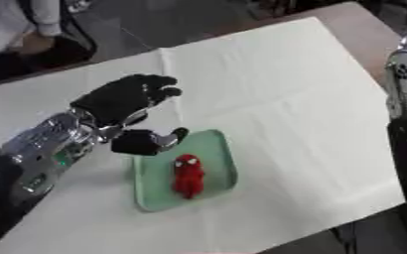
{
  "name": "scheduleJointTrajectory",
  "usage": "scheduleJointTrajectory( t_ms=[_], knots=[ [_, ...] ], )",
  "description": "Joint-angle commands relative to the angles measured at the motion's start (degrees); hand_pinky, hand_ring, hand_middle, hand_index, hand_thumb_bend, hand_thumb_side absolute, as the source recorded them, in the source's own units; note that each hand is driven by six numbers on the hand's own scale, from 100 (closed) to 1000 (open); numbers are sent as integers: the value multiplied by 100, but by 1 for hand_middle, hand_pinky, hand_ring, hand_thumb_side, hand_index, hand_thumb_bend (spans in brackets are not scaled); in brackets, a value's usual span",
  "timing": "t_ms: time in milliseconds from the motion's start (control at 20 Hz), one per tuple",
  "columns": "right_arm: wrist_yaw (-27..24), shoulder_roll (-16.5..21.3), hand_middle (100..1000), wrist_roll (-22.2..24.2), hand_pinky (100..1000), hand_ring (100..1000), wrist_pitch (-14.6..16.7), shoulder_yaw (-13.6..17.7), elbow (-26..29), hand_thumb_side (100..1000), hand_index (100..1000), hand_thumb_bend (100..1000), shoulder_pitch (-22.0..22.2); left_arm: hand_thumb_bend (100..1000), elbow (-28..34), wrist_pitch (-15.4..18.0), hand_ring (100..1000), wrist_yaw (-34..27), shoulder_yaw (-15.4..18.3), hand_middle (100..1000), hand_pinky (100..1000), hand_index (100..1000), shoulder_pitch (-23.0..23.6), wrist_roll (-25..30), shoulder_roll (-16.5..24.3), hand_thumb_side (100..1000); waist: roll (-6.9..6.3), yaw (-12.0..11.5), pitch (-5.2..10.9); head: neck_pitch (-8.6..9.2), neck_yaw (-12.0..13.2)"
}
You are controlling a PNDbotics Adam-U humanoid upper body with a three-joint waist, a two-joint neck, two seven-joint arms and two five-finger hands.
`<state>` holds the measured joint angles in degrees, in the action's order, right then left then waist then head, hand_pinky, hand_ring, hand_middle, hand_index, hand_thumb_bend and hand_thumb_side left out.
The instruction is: Pick up objects on the table and place them in the box.
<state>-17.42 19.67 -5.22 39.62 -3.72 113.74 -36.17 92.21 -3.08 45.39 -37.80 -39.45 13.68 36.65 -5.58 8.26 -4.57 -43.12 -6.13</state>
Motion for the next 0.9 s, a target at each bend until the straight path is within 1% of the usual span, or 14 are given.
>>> scheduleJointTrajectory(
  t_ms=[50, 300, 400, 450, 500, 550, 600, 650, 700, 750, 800, 850, 900],
  knots=[
    [-6, 61, 423, 13, 209, 369, 8, 23, 85, 505, 476, 100, -86, 335, 37, 20, 990, -42, 45, 992, 962, 985, -116, -1, 95, 1000, 26, -3, 73, 54, -34],
    [-4, 65, 423, 16, 209, 369, 9, 22, 85, 500, 476, 100, -84, 337, 59, 32, 988, -29, 58, 990, 964, 982, -100, 4, 109, 1000, 28, -9, 74, 60, -23],
    [-2, 68, 422, 17, 209, 369, 9, 23, 85, 498, 476, 100, -81, 322, 107, 31, 965, -32, 93, 974, 933, 970, -65, -29, 118, 1000, 30, -13, 73, 64, -22],
    [1, 73, 422, 16, 209, 369, 10, 29, 85, 499, 476, 100, -77, 277, 192, 6, 896, -72, 190, 929, 837, 943, 0, -130, 122, 1000, 33, -27, 70, 100, -34],
    [7, 78, 423, 12, 209, 369, 11, 36, 85, 499, 476, 100, -74, 280, 342, -54, 906, -167, 331, 935, 851, 946, 126, -316, 160, 1000, 33, -31, 66, 152, -43],
    [14, 84, 422, 5, 209, 368, 13, 45, 85, 501, 475, 100, -70, 289, 505, -149, 742, -293, 508, 829, 622, 903, 269, -535, 188, 1000, 40, -49, 58, 254, -86],
    [25, 100, 422, -7, 209, 369, 21, 62, 85, 500, 476, 100, -63, 288, 782, -306, 804, -536, 818, 871, 714, 922, 521, -931, 236, 1000, 44, -69, 48, 398, -143],
    [37, 116, 421, -17, 210, 367, 24, 74, 85, 502, 475, 100, -52, 284, 1044, -451, 645, -785, 1088, 767, 500, 874, 745, -1304, 275, 1000, 51, -97, 40, 563, -213],
    [53, 140, 421, -26, 210, 367, 24, 86, 85, 502, 475, 100, -35, 283, 1341, -594, 637, -1065, 1402, 763, 493, 872, 993, -1735, 301, 1000, 58, -132, 32, 740, -279],
    [70, 163, 420, -33, 210, 366, 22, 95, 85, 503, 475, 100, -21, 280, 1632, -714, 574, -1350, 1684, 715, 427, 849, 1234, -2147, 319, 972, 69, -164, 28, 931, -330],
    [87, 184, 420, -41, 210, 366, 22, 101, 85, 503, 475, 100, -9, 280, 1907, -803, 581, -1635, 1925, 720, 434, 851, 1462, -2534, 333, 976, 77, -186, 26, 1090, -363],
    [102, 202, 420, -50, 210, 366, 26, 110, 85, 503, 475, 100, 7, 280, 2076, -848, 516, -1879, 2143, 668, 362, 831, 1652, -2888, 301, 926, 93, -220, 29, 1297, -405],
    [115, 217, 420, -61, 210, 366, 31, 117, 85, 503, 475, 100, 19, 281, 2159, -819, 531, -2081, 2293, 680, 380, 836, 1793, -3188, 271, 939, 100, -238, 32, 1400, -425]
  ],
)
